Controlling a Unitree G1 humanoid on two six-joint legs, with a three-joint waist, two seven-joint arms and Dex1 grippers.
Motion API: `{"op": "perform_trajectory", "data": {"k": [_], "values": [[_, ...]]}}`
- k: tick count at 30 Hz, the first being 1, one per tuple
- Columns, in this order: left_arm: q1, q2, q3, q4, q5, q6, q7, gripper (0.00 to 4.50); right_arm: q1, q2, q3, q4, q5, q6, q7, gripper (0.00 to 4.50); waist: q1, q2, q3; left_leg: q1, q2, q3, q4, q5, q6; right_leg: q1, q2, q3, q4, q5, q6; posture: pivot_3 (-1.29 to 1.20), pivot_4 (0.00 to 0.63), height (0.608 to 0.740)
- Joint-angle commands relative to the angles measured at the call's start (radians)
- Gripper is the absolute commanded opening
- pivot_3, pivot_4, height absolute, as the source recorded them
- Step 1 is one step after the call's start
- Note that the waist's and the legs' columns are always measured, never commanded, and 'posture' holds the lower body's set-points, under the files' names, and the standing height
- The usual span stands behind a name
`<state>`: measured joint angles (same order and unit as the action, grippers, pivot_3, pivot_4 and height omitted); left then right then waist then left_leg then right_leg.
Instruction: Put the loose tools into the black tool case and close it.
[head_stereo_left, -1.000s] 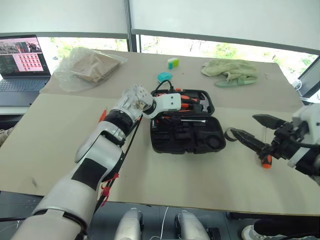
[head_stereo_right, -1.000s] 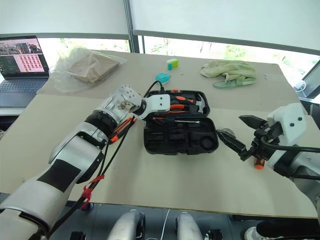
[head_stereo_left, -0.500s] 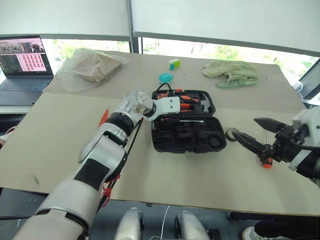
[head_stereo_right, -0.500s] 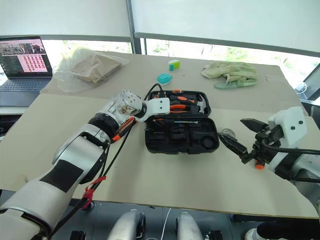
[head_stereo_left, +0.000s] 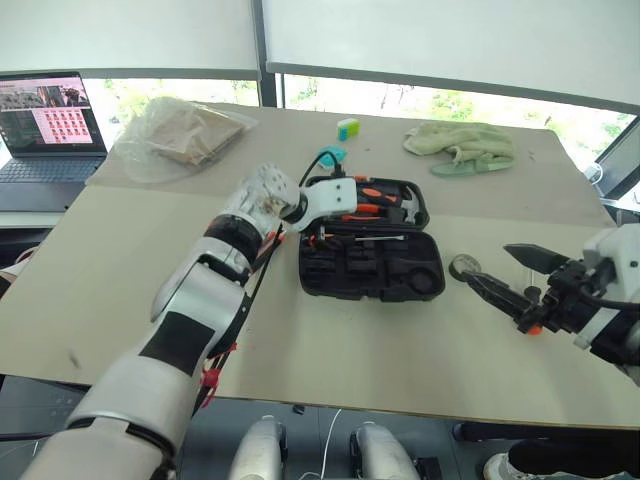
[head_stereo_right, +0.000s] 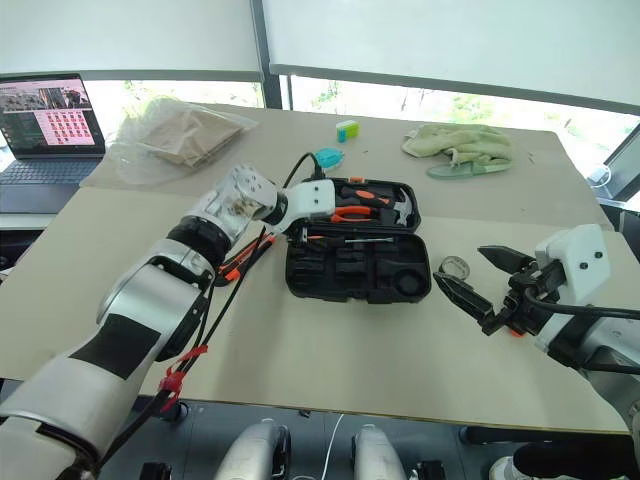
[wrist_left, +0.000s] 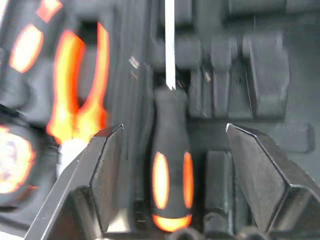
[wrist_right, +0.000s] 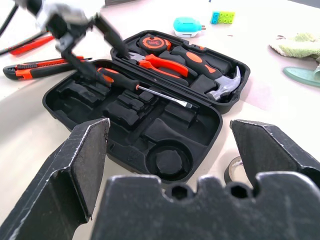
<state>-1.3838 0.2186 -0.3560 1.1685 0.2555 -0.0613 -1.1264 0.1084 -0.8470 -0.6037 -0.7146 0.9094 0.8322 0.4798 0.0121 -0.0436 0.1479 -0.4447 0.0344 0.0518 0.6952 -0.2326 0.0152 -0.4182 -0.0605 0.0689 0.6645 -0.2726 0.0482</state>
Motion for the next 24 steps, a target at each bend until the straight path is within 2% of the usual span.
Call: {"op": "perform_trajectory", "data": {"k": [1, 6, 7, 14, 18, 24], "values": [[-0.018, -0.001, 0.008, -0.014, 0.008, -0.054, 0.020, 2.18, -0.006, 0.005, -0.008, -0.002, -0.018, -0.040, 0.010, 4.50, -0.001, 0.000, 0.000, 0.000, 0.000, 0.000, 0.000, 0.000, 0.000, 0.000, 0.000, 0.000, 0.000, 0.000, 0.000, 0.00, 0.150, 0.740], [0.001, -0.024, 0.001, 0.024, 0.034, -0.079, 0.071, 0.29, -0.002, 0.001, -0.008, 0.006, -0.036, -0.046, 0.023, 4.50, -0.001, 0.000, 0.000, 0.000, 0.000, 0.000, 0.000, 0.000, 0.000, 0.000, 0.000, 0.000, 0.000, 0.000, 0.000, 0.00, 0.150, 0.740], [0.005, -0.028, 0.001, 0.030, 0.038, -0.080, 0.077, 0.12, -0.001, 0.001, -0.010, 0.009, -0.039, -0.047, 0.025, 4.50, -0.001, 0.000, 0.000, 0.000, 0.000, 0.000, 0.000, 0.000, 0.000, 0.000, 0.000, 0.000, 0.000, 0.000, 0.000, 0.00, 0.150, 0.740], [0.038, -0.037, -0.014, 0.045, 0.057, -0.079, 0.043, 0.12, 0.005, 0.008, -0.014, 0.009, -0.049, -0.046, 0.031, 4.50, -0.001, 0.000, 0.000, 0.000, 0.000, 0.000, 0.000, 0.000, 0.000, 0.000, 0.000, 0.000, 0.000, 0.000, 0.000, 0.00, 0.150, 0.740], [0.040, -0.049, -0.030, 0.057, 0.091, -0.080, 0.123, 0.12, 0.010, 0.015, -0.015, 0.006, -0.048, -0.044, 0.029, 4.50, 0.000, 0.000, 0.000, 0.000, 0.000, 0.000, 0.000, 0.000, 0.000, 0.000, 0.000, 0.000, 0.000, 0.000, 0.000, 0.00, 0.150, 0.740], [0.037, -0.069, -0.032, 0.077, 0.111, -0.086, 0.160, 0.12, 0.010, 0.026, -0.012, -0.002, -0.041, -0.040, 0.021, 4.50, 0.001, 0.000, 0.000, 0.000, 0.000, 0.000, 0.001, 0.000, 0.000, 0.001, 0.000, 0.000, 0.000, 0.000, 0.000, 0.00, 0.150, 0.740]]}}
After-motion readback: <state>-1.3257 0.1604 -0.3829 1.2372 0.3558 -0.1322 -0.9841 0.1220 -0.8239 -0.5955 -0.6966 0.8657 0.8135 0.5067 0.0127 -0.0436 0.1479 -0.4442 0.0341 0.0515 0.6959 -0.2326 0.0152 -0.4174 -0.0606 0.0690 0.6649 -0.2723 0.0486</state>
